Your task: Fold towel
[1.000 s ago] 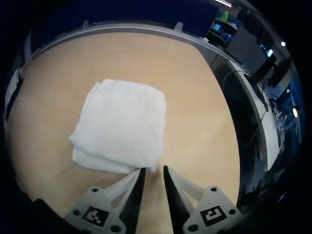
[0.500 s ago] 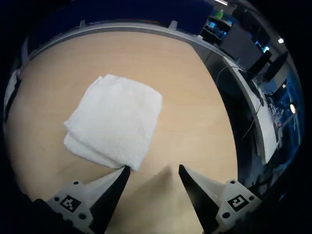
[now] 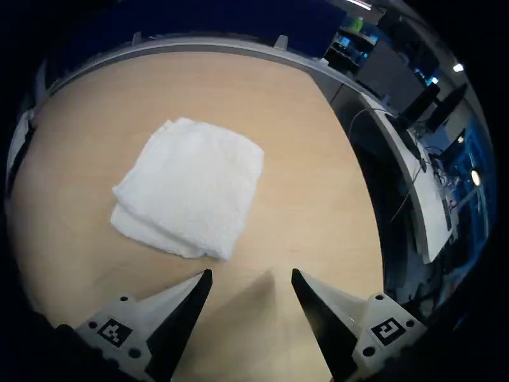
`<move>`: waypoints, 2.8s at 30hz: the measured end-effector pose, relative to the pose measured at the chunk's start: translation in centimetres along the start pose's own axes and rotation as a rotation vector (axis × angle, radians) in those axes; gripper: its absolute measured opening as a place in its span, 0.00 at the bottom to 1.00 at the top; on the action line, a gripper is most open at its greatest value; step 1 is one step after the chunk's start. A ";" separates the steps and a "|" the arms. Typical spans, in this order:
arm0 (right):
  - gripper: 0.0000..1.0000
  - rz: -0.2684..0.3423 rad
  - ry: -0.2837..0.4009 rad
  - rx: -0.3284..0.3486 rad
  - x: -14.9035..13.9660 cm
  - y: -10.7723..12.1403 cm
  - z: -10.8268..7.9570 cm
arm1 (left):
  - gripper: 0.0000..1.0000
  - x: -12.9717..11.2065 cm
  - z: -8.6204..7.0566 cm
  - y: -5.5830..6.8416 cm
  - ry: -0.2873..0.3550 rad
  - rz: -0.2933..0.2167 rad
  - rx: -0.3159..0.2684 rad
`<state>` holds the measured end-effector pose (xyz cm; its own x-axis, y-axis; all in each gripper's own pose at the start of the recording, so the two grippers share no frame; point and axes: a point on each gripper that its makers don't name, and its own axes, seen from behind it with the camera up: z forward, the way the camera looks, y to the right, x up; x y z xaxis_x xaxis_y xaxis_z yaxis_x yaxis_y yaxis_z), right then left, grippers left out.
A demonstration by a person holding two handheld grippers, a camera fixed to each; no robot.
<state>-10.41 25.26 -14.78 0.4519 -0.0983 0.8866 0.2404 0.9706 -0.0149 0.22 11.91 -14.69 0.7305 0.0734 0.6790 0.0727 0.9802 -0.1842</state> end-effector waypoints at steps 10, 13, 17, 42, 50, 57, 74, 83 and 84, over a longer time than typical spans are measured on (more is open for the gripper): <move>0.97 -0.022 0.004 -0.011 -0.1 0.2 -1.3 | 0.89 0.5 -0.1 -0.2 0.012 0.000 -0.002; 0.97 -0.018 0.011 -0.011 0.0 0.1 -1.8 | 0.89 0.6 -0.1 -0.2 0.015 0.000 -0.004; 0.97 -0.009 0.031 -0.005 0.4 -0.2 -2.4 | 0.89 0.7 -0.1 -0.2 0.018 0.000 -0.007; 0.97 0.016 0.146 0.045 4.0 -4.2 -5.9 | 0.89 1.3 -0.3 -0.5 0.042 -0.008 -0.020; 0.97 0.029 0.199 0.061 5.5 -5.5 -7.1 | 0.89 1.5 -0.6 -0.8 0.053 -0.015 -0.021; 0.97 0.038 0.277 0.079 8.1 -6.8 -8.5 | 0.89 1.7 -0.5 -0.8 0.057 -0.015 -0.023; 0.97 0.102 0.478 0.156 14.3 -11.5 -12.7 | 0.89 2.6 -0.7 -1.0 0.077 -0.022 -0.023; 0.97 0.119 0.570 0.209 17.0 -14.5 -14.7 | 0.89 3.5 -0.5 -1.3 0.103 -0.027 -0.018; 0.97 0.125 0.583 0.216 17.4 -14.9 -15.0 | 0.89 3.8 -0.5 -1.4 0.111 -0.028 -0.016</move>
<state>6.75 5.84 -6.03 0.8739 -0.0263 0.4854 0.0048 0.9990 0.0455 3.21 10.74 -12.25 0.7988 0.0245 0.6011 0.1041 0.9785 -0.1782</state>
